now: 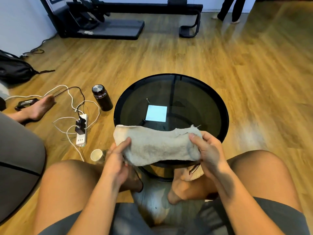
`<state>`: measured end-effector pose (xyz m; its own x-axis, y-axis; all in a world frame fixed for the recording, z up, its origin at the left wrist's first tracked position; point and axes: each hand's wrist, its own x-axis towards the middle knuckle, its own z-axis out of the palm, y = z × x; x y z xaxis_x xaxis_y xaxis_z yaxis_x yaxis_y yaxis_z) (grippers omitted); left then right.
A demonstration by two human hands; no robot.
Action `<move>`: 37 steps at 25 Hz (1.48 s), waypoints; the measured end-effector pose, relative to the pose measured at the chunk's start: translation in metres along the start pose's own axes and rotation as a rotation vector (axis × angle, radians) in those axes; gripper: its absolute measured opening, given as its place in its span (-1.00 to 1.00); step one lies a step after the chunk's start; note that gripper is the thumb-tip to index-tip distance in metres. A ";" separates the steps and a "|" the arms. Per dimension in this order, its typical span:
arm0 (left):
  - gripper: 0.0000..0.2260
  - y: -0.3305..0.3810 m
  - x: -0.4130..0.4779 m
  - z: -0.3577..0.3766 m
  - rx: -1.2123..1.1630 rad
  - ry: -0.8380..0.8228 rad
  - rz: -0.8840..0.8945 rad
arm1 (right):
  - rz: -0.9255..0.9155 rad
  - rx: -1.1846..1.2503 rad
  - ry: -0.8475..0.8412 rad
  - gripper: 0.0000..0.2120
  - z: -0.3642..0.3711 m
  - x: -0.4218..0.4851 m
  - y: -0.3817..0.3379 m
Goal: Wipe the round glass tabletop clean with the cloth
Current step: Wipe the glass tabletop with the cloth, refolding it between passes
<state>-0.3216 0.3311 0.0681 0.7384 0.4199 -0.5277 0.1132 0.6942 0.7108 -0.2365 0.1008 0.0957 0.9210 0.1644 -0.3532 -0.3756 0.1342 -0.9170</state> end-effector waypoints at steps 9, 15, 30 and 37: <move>-0.50 0.051 0.005 0.001 0.634 -0.381 0.304 | -0.240 -0.430 -0.267 -0.63 -0.048 0.028 -0.053; -0.76 0.056 0.007 0.021 1.404 -0.100 0.693 | -0.454 -0.975 -0.183 -0.79 -0.055 0.040 -0.059; -0.73 -0.029 -0.036 0.063 0.236 -0.088 -0.067 | -0.520 -1.036 -0.396 -0.57 0.046 -0.045 0.012; -0.77 -0.038 -0.040 0.059 0.152 -0.256 -0.118 | 0.306 -0.147 -0.116 -0.62 0.013 -0.023 -0.011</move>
<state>-0.3162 0.2532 0.0898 0.8552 0.1671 -0.4906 0.2924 0.6258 0.7231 -0.2547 0.1084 0.1160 0.7471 0.2863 -0.5999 -0.6055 -0.0794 -0.7919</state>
